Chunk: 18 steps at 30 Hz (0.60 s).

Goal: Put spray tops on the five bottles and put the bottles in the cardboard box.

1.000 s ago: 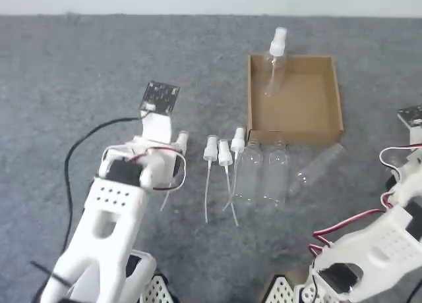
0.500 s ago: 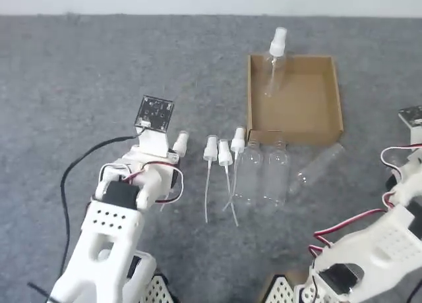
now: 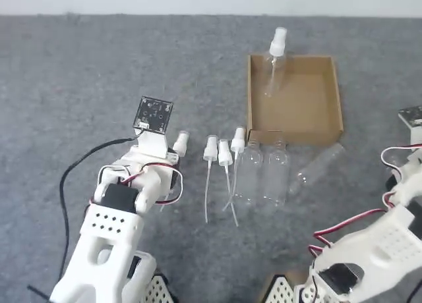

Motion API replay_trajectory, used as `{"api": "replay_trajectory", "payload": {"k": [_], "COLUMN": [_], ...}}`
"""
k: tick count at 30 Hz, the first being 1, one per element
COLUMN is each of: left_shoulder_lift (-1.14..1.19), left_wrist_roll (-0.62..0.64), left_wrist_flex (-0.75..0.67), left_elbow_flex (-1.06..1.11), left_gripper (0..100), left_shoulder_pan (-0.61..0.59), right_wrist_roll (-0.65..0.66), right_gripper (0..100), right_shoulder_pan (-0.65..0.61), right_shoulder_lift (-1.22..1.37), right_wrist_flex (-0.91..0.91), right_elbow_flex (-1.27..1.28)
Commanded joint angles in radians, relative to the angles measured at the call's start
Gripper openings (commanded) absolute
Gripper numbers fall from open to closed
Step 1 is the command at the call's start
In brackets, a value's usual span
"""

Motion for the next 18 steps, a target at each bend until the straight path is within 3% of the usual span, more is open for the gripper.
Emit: {"api": "replay_trajectory", "payload": {"k": [1, 18], "left_shoulder_lift": [-0.029, -0.034], "left_wrist_roll": [-0.009, -0.009], "left_wrist_flex": [-0.023, -0.040], "left_elbow_flex": [-0.007, 0.008], "left_gripper": [1, 1], "left_shoulder_pan": [-0.003, -0.003], "right_wrist_roll": [-0.015, -0.009], "right_gripper": [6.2, 6.2], "right_shoulder_pan": [0.016, 0.016], "right_shoulder_lift": [0.082, 0.081], "right_wrist_flex": [0.002, 0.059], "right_elbow_flex": [0.034, 0.034]}}
